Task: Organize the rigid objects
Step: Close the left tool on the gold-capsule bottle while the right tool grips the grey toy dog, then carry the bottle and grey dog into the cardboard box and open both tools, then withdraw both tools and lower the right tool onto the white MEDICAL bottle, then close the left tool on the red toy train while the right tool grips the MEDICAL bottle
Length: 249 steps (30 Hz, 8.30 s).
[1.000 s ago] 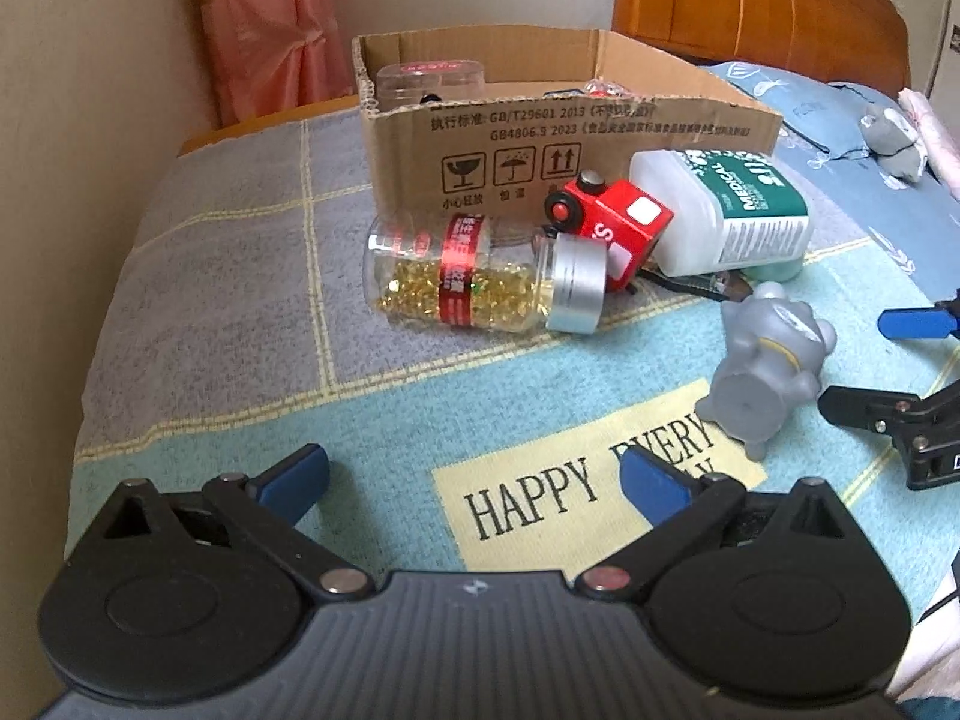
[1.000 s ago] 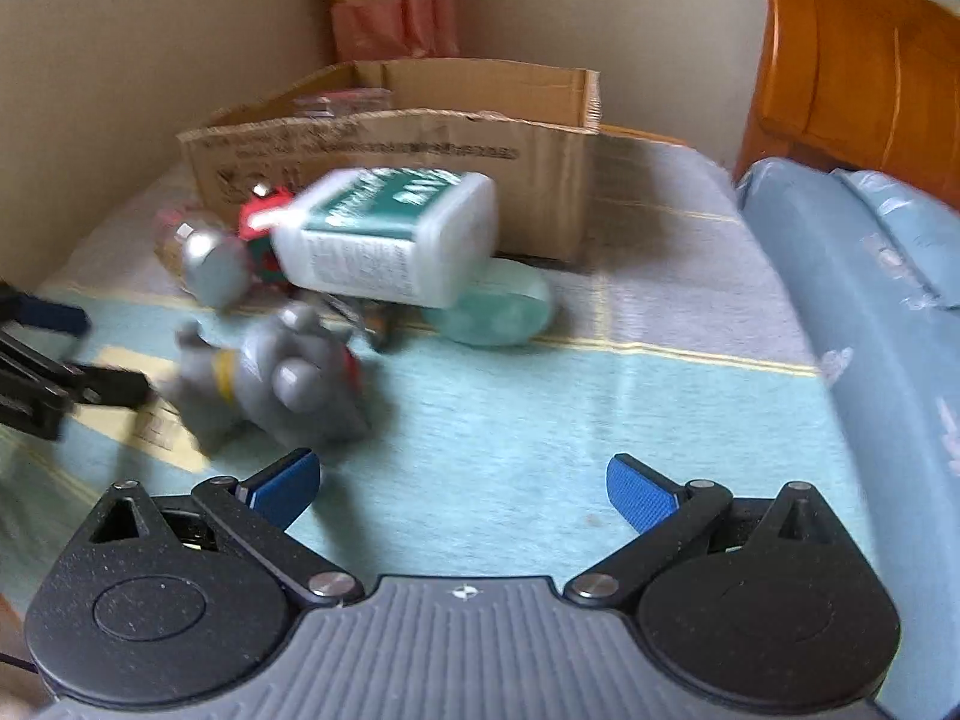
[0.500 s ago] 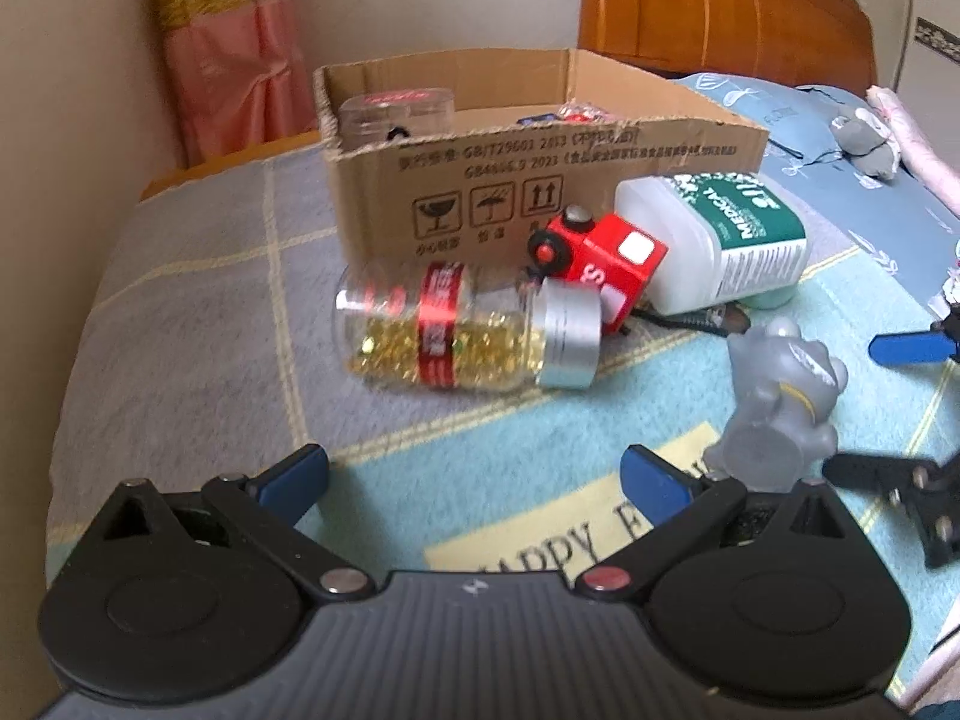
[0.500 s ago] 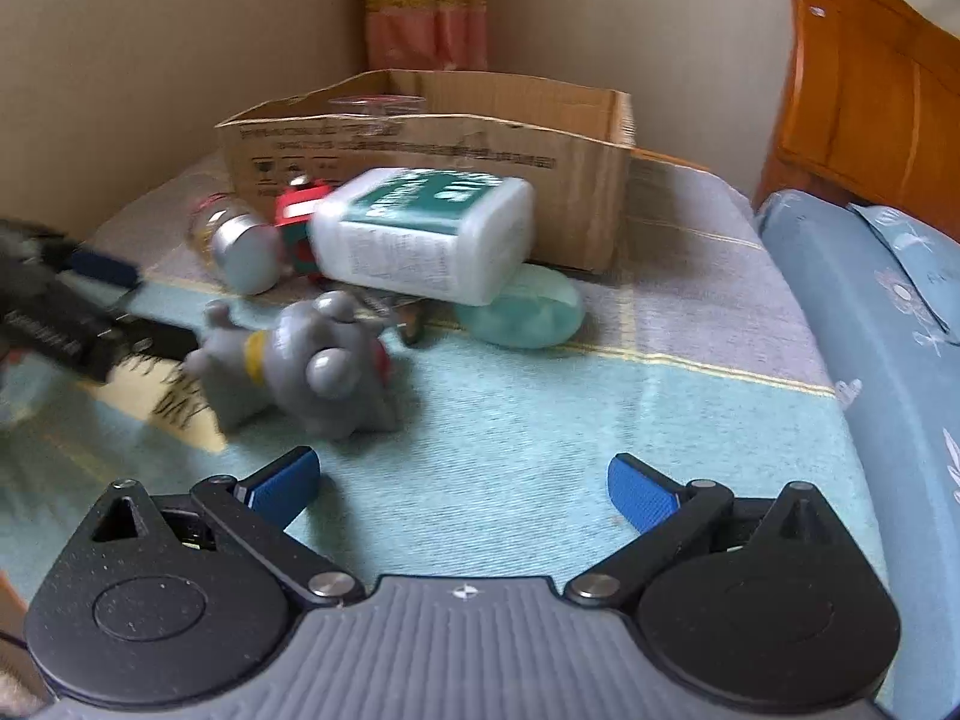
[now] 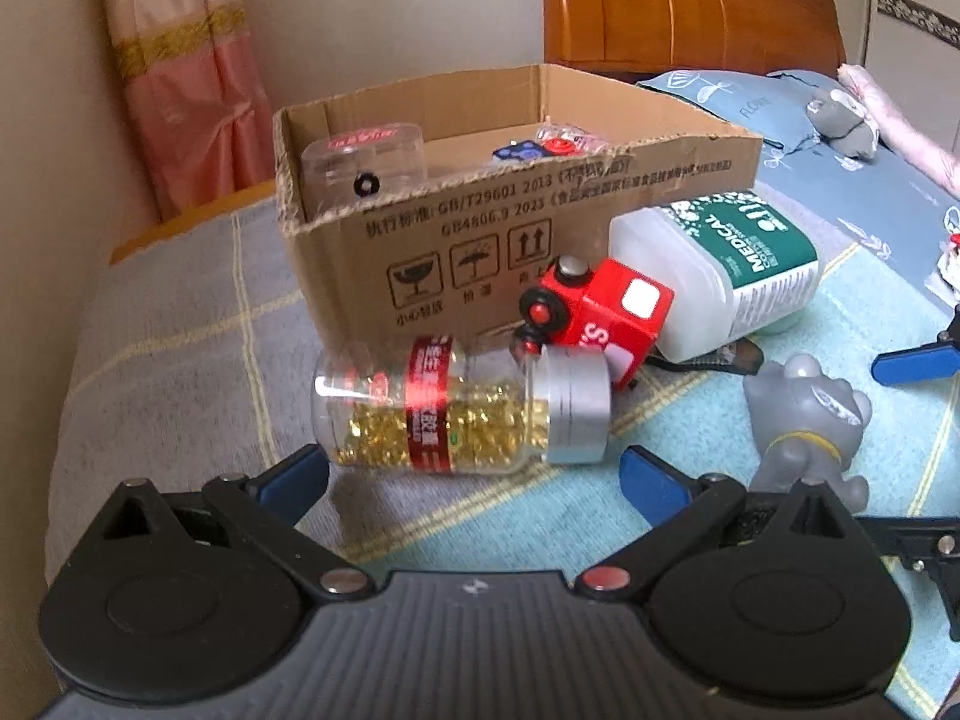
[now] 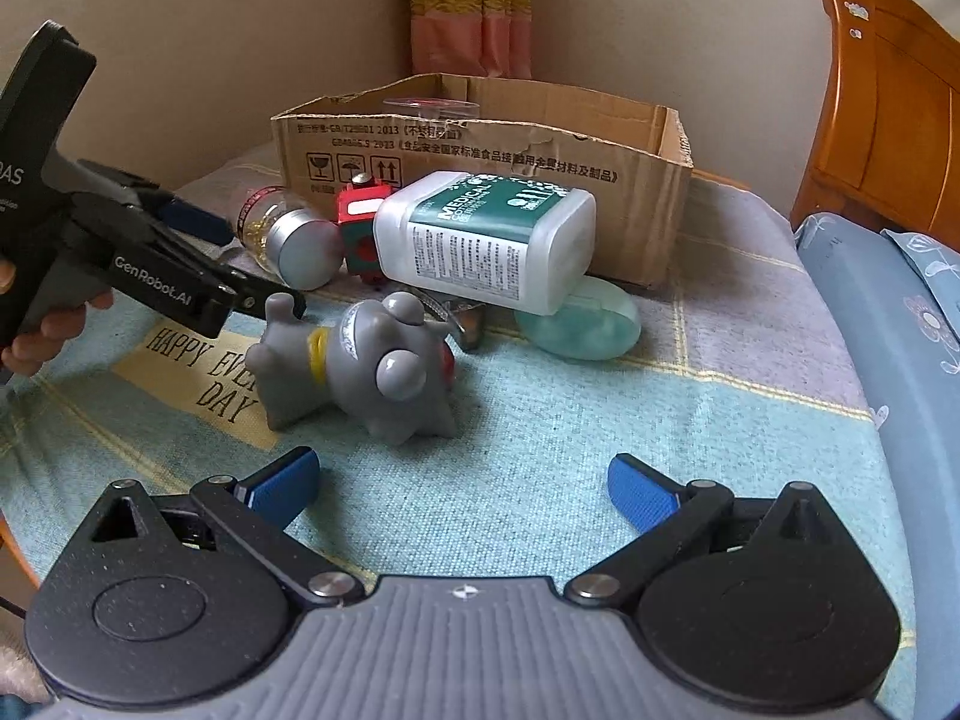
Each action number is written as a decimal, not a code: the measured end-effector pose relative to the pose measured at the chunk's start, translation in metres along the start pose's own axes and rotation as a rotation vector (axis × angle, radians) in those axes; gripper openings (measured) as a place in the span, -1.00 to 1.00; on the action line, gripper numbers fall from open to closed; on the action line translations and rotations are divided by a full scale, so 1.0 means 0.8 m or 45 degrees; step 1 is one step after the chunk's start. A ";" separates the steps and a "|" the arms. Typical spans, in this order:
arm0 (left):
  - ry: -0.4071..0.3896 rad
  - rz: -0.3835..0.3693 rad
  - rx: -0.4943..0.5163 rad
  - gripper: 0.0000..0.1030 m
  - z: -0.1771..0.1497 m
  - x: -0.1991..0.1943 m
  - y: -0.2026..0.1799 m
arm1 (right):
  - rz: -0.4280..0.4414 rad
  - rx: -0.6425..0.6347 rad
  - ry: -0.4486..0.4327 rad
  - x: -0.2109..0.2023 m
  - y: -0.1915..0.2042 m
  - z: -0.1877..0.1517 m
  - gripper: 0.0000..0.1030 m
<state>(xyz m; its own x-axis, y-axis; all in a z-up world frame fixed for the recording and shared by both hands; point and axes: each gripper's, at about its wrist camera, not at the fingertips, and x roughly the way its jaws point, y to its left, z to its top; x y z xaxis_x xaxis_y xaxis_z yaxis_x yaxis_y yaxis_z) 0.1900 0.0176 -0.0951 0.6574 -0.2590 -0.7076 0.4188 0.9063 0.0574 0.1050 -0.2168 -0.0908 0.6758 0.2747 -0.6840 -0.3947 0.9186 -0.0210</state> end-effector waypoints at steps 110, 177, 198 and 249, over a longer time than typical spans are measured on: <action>0.052 -0.027 0.008 0.83 0.288 0.065 0.002 | 0.125 -0.202 -0.188 0.003 -0.111 0.192 1.00; -0.042 0.394 -0.415 0.99 0.007 -0.071 0.057 | -0.120 0.254 0.037 0.053 -0.019 0.148 0.99; -0.055 0.327 -0.315 0.99 0.018 -0.074 0.034 | -0.077 0.161 0.075 0.021 -0.012 0.114 0.77; 0.027 0.175 -0.212 0.99 0.034 -0.003 0.003 | 0.009 0.022 0.116 0.013 -0.004 0.030 0.96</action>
<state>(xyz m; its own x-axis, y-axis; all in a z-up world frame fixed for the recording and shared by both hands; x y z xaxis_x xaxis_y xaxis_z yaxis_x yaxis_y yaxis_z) 0.2066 0.0116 -0.0739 0.6872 -0.1240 -0.7158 0.2159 0.9757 0.0382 0.1282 -0.2100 -0.0803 0.6134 0.2547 -0.7475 -0.3876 0.9218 -0.0040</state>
